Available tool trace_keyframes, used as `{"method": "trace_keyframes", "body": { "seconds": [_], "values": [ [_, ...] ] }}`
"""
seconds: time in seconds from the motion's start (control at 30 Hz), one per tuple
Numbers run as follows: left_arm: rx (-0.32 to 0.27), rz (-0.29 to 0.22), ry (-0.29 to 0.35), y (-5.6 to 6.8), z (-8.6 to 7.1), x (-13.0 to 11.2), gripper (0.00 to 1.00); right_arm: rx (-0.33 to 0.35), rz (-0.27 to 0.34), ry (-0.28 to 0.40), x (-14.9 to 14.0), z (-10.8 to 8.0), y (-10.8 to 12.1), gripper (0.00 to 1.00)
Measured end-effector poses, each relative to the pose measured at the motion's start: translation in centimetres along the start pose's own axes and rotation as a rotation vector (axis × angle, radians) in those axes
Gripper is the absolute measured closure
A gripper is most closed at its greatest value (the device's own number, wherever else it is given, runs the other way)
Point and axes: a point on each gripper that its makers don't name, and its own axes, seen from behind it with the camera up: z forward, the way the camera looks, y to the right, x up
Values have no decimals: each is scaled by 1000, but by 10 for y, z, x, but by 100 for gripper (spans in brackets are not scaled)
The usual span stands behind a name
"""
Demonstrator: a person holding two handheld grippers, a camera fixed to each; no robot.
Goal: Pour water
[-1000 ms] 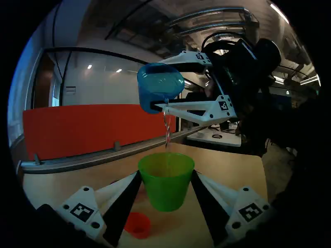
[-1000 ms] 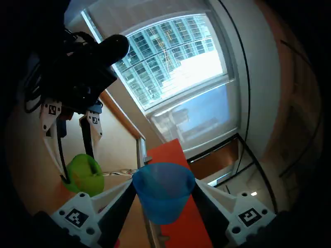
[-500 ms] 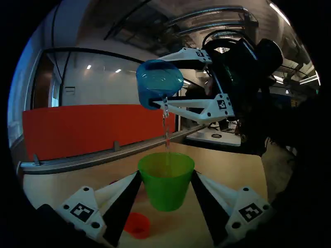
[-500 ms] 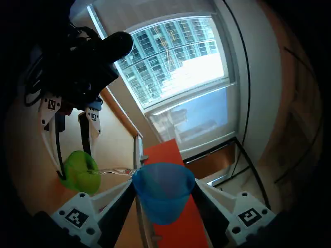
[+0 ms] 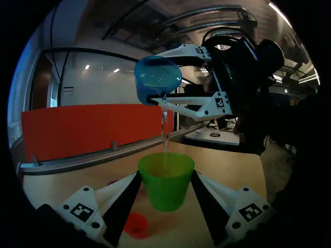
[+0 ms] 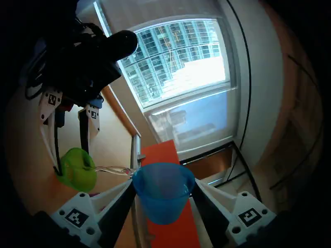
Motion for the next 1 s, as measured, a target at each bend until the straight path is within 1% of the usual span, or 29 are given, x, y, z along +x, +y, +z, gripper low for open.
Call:
{"method": "trace_keyframes", "body": {
  "seconds": [0.47, 0.67, 1.0],
  "values": [
    [0, 2, 1, 1, 1, 1, 15, -14, -55, -7, -1, -2, 5, 10],
    [-1, 1, -1, 2, 2, 1, 15, -16, -67, -5, 0, -3, 7, 10],
    [-7, 5, -2, 3, 4, 1, 15, -18, -104, -6, 2, -2, 8, 10]
  ]
}}
